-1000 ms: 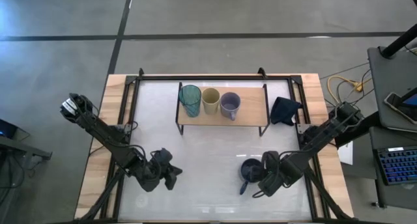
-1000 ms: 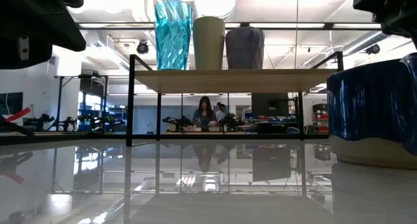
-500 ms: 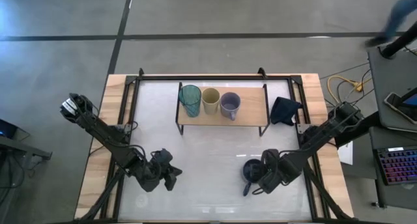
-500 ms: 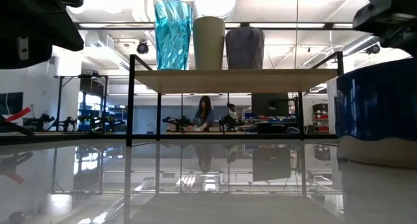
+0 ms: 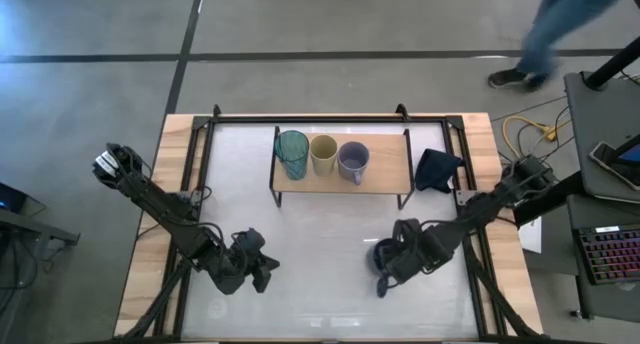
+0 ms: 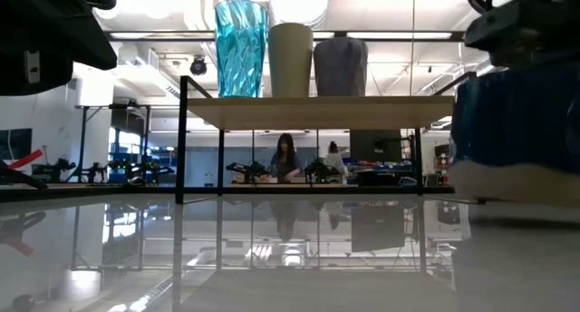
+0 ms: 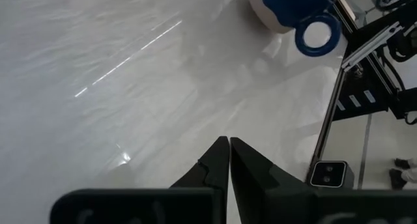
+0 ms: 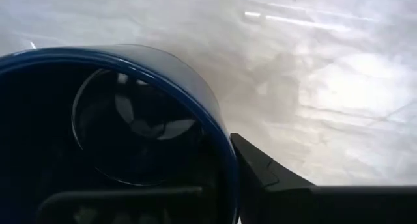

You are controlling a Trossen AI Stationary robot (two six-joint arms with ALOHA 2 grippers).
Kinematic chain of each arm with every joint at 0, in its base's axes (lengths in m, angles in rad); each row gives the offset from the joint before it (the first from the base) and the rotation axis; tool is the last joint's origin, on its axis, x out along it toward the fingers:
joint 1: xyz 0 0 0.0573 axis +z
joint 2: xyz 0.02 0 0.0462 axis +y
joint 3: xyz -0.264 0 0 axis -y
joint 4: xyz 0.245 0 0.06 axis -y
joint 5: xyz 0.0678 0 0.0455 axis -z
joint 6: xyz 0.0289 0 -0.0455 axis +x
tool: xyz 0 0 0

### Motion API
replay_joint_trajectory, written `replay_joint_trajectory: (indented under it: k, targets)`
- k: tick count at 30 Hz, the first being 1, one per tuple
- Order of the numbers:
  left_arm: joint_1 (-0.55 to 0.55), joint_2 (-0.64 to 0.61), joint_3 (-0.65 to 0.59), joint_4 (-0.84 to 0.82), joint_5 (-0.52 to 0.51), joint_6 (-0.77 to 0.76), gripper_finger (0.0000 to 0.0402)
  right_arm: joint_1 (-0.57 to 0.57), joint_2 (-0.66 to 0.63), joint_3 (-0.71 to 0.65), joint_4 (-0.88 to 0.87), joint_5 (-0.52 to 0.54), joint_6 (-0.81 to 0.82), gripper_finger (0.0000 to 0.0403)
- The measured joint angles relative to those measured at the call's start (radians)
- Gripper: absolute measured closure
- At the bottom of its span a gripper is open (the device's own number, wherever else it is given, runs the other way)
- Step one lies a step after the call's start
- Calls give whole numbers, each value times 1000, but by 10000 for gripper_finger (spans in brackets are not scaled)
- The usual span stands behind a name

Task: Stack small to large cups/mugs on shelf
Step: Put the blue mug on the shelf

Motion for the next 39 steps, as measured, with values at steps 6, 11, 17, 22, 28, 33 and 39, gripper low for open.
replay_joint_trajectory:
  k: [6,11,17,22,28,33,39]
  targets:
    - [0,0,2,1,0,-1,402,-22,-23,73,-87,1,-80,386]
    - [0,0,2,2,0,-1,402,-31,-40,185,-261,25,-122,387]
    - [0,0,2,2,0,-2,402,-64,-65,333,-470,101,-166,387]
    - [4,0,2,3,-1,-3,402,-124,-68,429,-580,140,-242,387]
    - [6,0,2,3,-1,-28,402,-260,-85,492,-587,187,-394,387]
    - [6,0,0,1,-1,-48,402,-382,-108,524,-588,186,-539,387]
    - [6,0,0,2,-4,-49,402,-477,-116,538,-592,163,-723,387]
